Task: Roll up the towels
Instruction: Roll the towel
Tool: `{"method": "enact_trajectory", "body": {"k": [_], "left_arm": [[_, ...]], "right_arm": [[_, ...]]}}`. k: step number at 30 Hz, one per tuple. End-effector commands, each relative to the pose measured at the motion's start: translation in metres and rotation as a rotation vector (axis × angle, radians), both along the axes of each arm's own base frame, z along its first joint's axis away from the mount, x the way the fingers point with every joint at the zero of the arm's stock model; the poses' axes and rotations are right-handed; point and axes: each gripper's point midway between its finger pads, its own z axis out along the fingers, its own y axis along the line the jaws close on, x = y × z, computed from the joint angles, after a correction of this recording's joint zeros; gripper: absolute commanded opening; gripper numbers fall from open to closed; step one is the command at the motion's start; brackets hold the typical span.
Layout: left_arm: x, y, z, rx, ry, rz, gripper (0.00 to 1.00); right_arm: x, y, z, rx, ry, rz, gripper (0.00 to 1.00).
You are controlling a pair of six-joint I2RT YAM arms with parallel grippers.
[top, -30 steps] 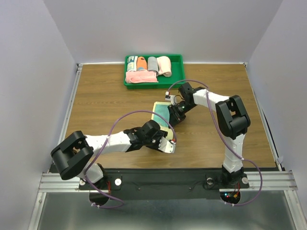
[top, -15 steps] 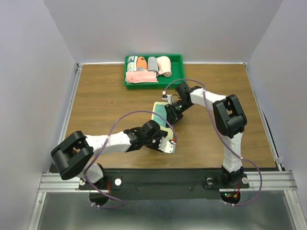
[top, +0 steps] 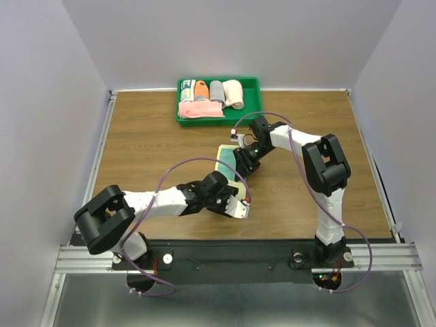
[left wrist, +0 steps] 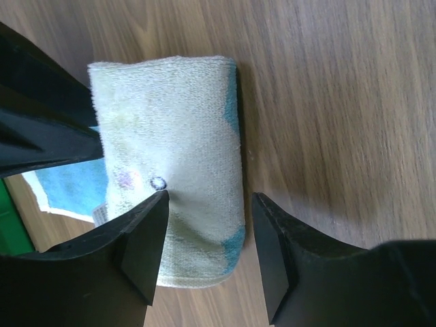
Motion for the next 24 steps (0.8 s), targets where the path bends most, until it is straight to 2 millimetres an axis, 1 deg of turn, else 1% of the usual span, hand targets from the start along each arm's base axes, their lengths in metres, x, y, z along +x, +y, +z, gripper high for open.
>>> {"method": "enact_trajectory", "body": {"k": [1,2,3,4,5,6,7,8,9,10,11,12,13,14,15,16,18,19,20,23,24], "left_arm": [[-0.006,0.003,-0.017,0.044,0.033,-0.021,0.62],[-0.005,0.002,-0.018,0.046,0.038,-0.019,0.63],[-0.005,0.003,-0.02,0.053,0.042,-0.018,0.63],[-0.004,0.005,-0.027,0.075,0.057,-0.012,0.62],[-0.005,0.005,-0.03,0.082,0.068,-0.007,0.62],[-0.002,0.006,-0.034,0.092,0.084,0.002,0.61],[-0.001,0.006,-0.035,0.096,0.097,0.003,0.6],[-0.001,0.007,-0.036,0.1,0.116,0.002,0.57],[-0.001,0.007,-0.036,0.1,0.144,-0.001,0.55],[-0.003,0.005,-0.035,0.093,0.155,-0.007,0.52],[-0.005,0.009,-0.035,0.101,0.177,-0.003,0.43],[-0.006,0.005,-0.031,0.089,0.196,-0.017,0.39],[-0.006,0.005,-0.029,0.086,0.214,-0.013,0.32],[-0.01,0.008,-0.03,0.097,0.247,-0.011,0.29],[-0.012,0.002,-0.024,0.075,0.274,-0.025,0.27],[-0.016,0.006,-0.026,0.092,0.309,-0.02,0.26],[-0.018,0.0,-0.021,0.073,0.341,-0.027,0.26],[-0.019,0.0,-0.022,0.074,0.362,-0.018,0.26],[-0.018,-0.001,-0.021,0.067,0.375,-0.011,0.26],[-0.019,-0.001,-0.023,0.074,0.398,0.003,0.26],[-0.02,-0.002,-0.023,0.07,0.408,0.002,0.26]], "right_arm": [[0.029,-0.003,0.041,0.038,-0.104,-0.055,0.48],[0.037,-0.004,0.053,0.053,-0.128,-0.074,0.48],[0.042,-0.006,0.058,0.06,-0.132,-0.091,0.48],[0.047,-0.012,0.066,0.075,-0.134,-0.114,0.47],[0.05,-0.014,0.073,0.082,-0.138,-0.131,0.47],[0.051,-0.018,0.086,0.098,-0.158,-0.14,0.45],[0.05,-0.02,0.091,0.104,-0.164,-0.143,0.44],[0.047,-0.02,0.096,0.11,-0.169,-0.143,0.43],[0.037,-0.02,0.103,0.136,-0.149,-0.138,0.4],[0.032,-0.019,0.106,0.152,-0.134,-0.136,0.38],[0.025,-0.018,0.108,0.167,-0.103,-0.138,0.37],[0.019,-0.017,0.109,0.182,-0.078,-0.135,0.35],[0.007,-0.016,0.107,0.2,-0.021,-0.134,0.34],[0.002,-0.015,0.104,0.209,0.004,-0.127,0.34],[-0.004,-0.015,0.1,0.211,0.029,-0.123,0.33],[-0.015,-0.013,0.09,0.206,0.064,-0.106,0.33],[-0.025,-0.012,0.079,0.192,0.09,-0.088,0.31],[-0.031,-0.008,0.075,0.191,0.099,-0.07,0.31],[-0.036,-0.007,0.067,0.178,0.122,-0.062,0.3],[-0.041,-0.001,0.056,0.173,0.145,-0.048,0.3],[-0.041,0.0,0.047,0.159,0.162,-0.049,0.29]]}}
